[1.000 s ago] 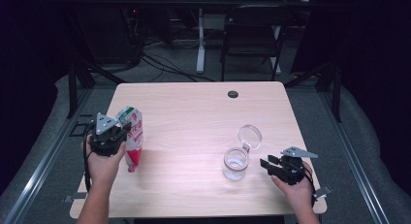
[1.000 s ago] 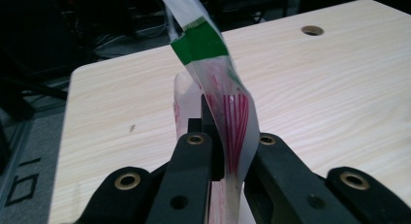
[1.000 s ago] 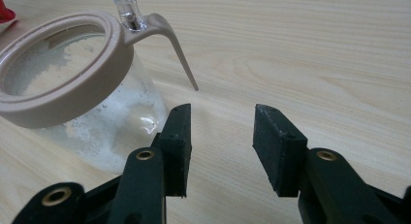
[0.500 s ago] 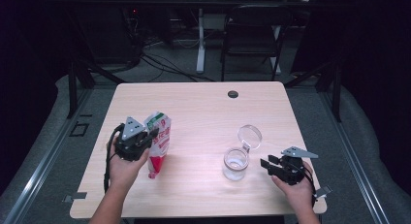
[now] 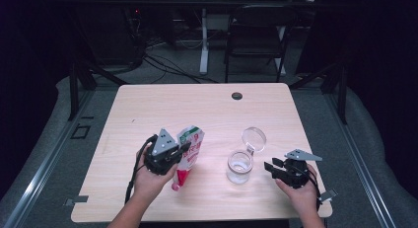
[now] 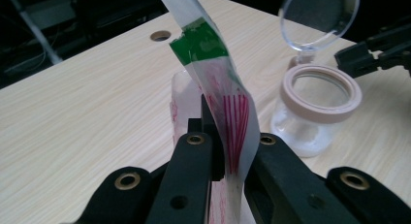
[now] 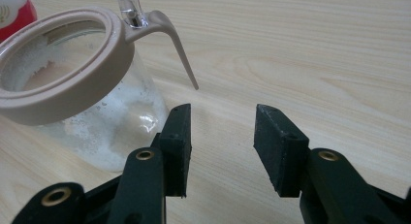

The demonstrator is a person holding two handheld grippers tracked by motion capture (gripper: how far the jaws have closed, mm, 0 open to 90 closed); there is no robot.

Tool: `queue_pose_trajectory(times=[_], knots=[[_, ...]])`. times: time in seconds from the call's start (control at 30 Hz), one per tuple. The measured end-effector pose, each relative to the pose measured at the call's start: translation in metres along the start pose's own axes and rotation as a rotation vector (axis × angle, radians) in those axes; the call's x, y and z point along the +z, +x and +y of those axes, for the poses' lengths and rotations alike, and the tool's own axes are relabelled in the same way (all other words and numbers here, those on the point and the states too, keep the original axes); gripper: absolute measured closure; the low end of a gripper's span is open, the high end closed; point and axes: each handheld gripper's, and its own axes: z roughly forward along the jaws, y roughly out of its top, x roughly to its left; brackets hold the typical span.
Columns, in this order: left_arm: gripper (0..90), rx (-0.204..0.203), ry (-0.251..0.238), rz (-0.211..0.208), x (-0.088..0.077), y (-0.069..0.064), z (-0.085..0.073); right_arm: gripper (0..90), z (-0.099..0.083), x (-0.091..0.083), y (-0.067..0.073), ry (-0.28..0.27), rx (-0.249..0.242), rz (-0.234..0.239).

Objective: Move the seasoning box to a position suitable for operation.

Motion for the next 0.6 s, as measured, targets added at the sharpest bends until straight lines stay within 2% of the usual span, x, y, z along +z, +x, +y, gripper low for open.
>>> queue_pose_trajectory(times=[0.17, 0.33, 0.43, 0.5, 0.6], knots=[[90.0, 0.025, 0.007, -0.044, 0.005, -0.01, -0.001, 57.5, 0.0, -0.002, 0.0, -0.009, -0.005, -0.003], [90.0, 0.03, 0.004, -0.077, 0.01, -0.016, -0.005, 57.5, 0.002, -0.007, 0.0, -0.033, -0.017, -0.003], [90.0, 0.03, 0.01, -0.088, 0.013, -0.021, -0.007, 57.4, 0.005, -0.012, 0.002, -0.053, -0.057, 0.005], [90.0, 0.056, 0.023, -0.095, 0.016, -0.026, -0.009, 56.9, 0.009, -0.019, 0.005, -0.074, -0.106, 0.003], [90.0, 0.066, 0.035, -0.109, 0.017, -0.034, -0.016, 57.1, 0.015, -0.028, 0.012, -0.101, -0.157, -0.004]])
